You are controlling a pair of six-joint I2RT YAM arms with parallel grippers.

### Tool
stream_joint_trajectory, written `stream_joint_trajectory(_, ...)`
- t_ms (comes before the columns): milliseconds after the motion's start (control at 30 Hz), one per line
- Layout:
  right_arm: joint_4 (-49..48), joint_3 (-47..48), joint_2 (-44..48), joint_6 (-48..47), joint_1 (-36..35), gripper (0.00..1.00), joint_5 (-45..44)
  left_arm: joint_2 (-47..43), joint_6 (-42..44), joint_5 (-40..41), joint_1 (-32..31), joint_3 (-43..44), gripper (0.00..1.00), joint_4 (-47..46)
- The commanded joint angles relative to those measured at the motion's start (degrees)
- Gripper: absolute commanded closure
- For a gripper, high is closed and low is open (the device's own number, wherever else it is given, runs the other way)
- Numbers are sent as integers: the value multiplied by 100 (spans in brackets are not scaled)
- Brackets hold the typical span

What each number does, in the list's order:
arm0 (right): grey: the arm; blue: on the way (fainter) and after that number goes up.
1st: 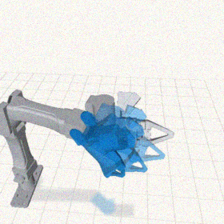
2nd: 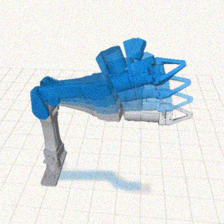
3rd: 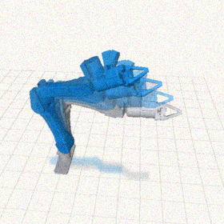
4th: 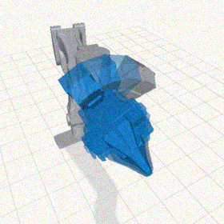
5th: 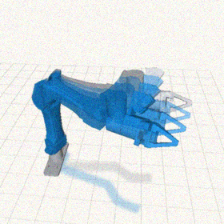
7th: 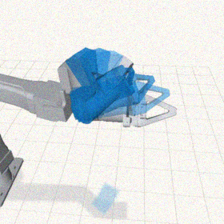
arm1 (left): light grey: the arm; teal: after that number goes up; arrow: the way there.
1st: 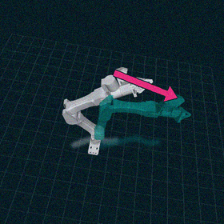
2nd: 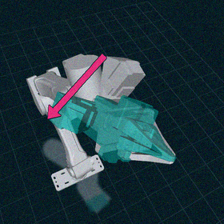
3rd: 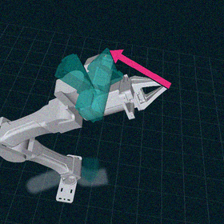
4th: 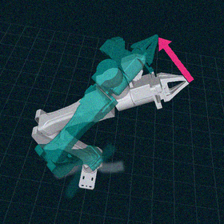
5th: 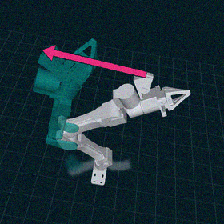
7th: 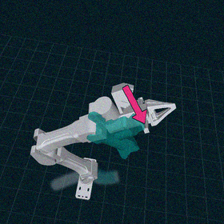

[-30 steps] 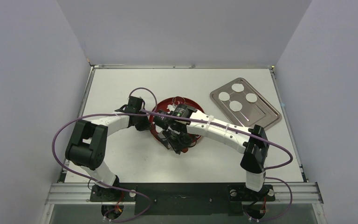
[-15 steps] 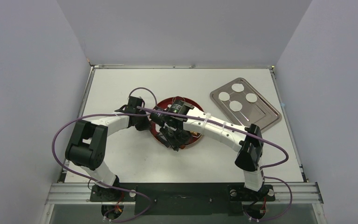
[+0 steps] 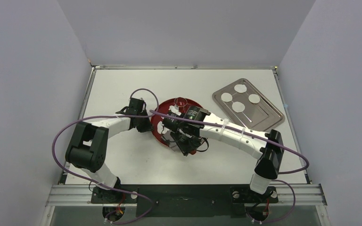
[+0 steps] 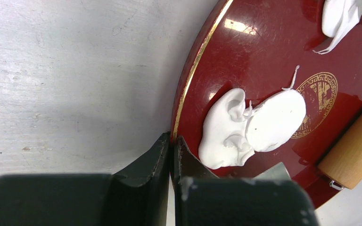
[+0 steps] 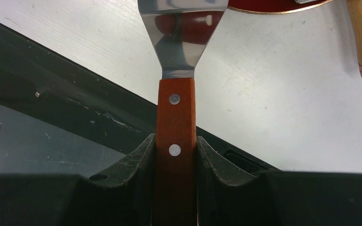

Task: Roll out the dumpling wrappers from the dough
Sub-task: Remove the dumpling wrapper from the work surface.

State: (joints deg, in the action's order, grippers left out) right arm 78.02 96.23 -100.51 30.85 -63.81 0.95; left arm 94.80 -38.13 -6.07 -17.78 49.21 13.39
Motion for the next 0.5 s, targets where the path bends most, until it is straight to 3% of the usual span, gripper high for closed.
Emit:
stream_joint_trajectory(0, -241, -132, 494, 272, -19, 100, -77, -42, -29, -146, 0, -166, 100, 151)
stream_joint_trajectory(467, -219, -584, 514, 571, 88, 100, -264, -120, -97, -222, 3, -344, 100, 124)
